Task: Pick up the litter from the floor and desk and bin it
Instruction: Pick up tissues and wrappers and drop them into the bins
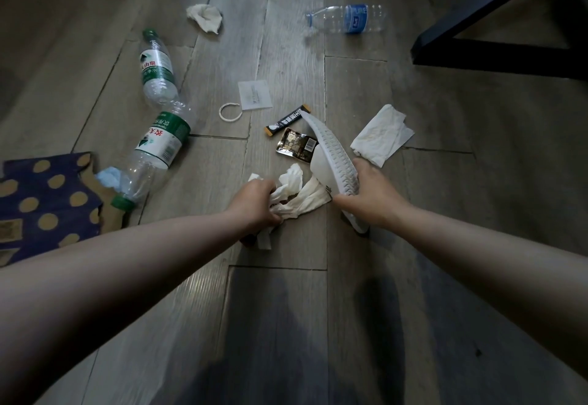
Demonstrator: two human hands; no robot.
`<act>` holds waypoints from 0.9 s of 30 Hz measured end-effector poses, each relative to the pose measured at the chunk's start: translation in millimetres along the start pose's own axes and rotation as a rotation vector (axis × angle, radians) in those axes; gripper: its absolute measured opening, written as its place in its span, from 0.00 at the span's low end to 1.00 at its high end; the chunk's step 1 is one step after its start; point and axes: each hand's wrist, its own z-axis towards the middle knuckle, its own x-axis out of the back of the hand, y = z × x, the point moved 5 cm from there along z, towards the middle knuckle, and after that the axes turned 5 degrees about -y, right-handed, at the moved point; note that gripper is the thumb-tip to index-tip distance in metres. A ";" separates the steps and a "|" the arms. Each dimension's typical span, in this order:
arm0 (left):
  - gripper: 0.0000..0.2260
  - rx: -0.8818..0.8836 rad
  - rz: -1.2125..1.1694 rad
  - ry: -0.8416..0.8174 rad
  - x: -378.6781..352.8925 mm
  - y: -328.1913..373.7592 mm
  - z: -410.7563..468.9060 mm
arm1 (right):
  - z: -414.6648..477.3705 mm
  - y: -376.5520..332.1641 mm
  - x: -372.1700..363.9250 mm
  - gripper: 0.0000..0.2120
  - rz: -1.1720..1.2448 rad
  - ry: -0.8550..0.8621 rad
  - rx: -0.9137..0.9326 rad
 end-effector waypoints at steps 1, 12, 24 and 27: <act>0.20 0.006 -0.020 -0.005 0.0 -1.6 -0.5 | 0.0 0.2 0.3 0.39 -0.002 0.003 0.001; 0.23 0.068 -0.186 -0.059 0.5 -15.3 -5.8 | -5.0 -3.9 9.4 0.28 -0.027 0.079 0.035; 0.23 0.025 -0.216 -0.012 10.9 -19.8 -19.2 | 0.4 9.6 8.0 0.36 -0.018 0.005 -0.027; 0.21 0.035 -0.225 0.014 18.8 -20.3 -18.4 | 11.2 14.0 18.3 0.41 0.012 0.027 -0.041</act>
